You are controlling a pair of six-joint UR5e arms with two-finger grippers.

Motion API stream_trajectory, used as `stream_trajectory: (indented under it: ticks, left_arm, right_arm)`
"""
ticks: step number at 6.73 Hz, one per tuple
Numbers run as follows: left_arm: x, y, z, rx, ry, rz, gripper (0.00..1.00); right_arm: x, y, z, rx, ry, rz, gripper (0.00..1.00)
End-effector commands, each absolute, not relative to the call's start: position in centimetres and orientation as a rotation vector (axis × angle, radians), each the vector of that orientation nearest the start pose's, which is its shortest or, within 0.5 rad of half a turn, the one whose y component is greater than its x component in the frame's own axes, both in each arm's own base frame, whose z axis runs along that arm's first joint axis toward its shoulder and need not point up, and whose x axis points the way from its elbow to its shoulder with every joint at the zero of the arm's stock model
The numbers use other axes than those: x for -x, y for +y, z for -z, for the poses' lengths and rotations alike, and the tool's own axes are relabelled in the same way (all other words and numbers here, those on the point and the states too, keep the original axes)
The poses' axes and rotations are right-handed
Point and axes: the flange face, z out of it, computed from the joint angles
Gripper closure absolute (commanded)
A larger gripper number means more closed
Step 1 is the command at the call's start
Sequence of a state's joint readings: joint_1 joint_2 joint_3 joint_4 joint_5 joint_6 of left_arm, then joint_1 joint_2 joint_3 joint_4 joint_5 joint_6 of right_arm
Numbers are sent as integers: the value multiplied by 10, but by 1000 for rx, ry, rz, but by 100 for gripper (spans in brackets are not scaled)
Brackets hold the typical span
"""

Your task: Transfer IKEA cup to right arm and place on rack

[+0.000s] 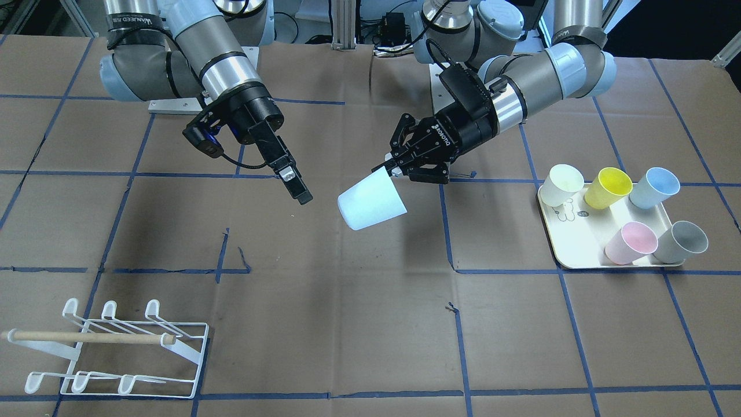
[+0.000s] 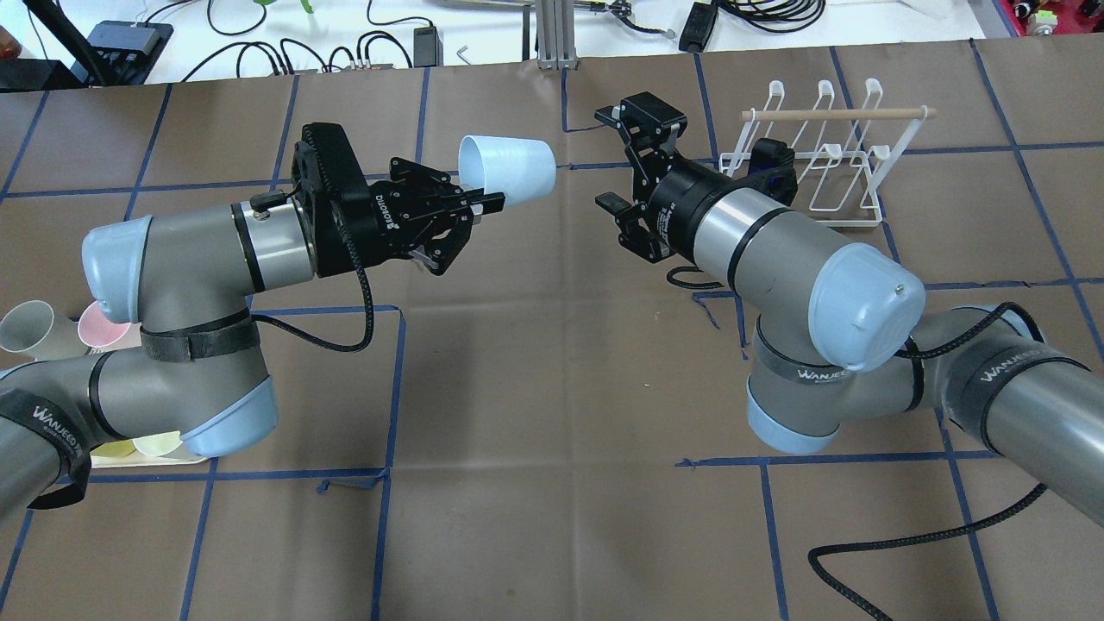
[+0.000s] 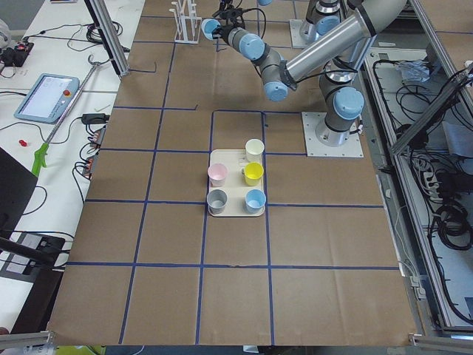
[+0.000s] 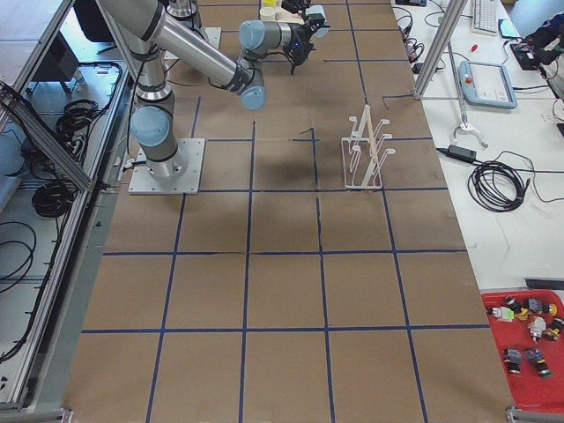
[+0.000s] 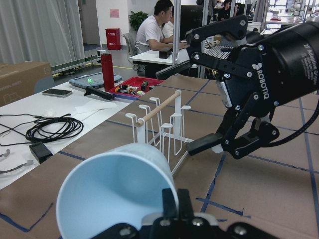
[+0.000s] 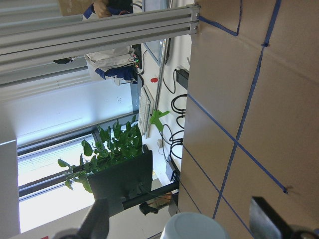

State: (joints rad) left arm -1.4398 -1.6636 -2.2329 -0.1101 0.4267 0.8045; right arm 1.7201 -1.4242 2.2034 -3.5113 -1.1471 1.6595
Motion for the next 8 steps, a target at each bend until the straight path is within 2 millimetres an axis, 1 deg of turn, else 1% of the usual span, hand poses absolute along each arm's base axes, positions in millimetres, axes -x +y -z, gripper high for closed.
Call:
stream_trajectory:
  ticks: [1,2,3,4,5,6,7,8]
  left_arm:
    - [166,-465,-338,1126,-1783,-1306,100]
    - [166,-466,-337,1090,-1790,-1305,100]
    - [166,-464,-342,1059,-1793,-1321,100]
    - [166,-463,-343,1041,-1795,-1320,100]
    - [170,-461,-343,1045,-1788,-1314,100]
    - [180,-456,-344,1058,-1773,-1302,100]
    - [189,-453,-344,1069,-1768,-1293,100]
    - [189,-453,-345,1071,-1766,-1296,100]
  right_arm:
    - [-254,-427,-364,-1165,1594,457,0]
    - [-260,-426,-367,-1151,1595,456,0]
    - [-262,-428,-367,-1150,1596,453,0]
    - [-271,-432,-360,-1149,1608,440,1]
    - [-281,-443,-358,-1156,1609,456,1]
    - [-290,-448,-364,-1140,1602,460,1]
    - [-290,-450,-365,-1144,1602,463,1]
    - [-292,-454,-370,-1136,1596,469,1]
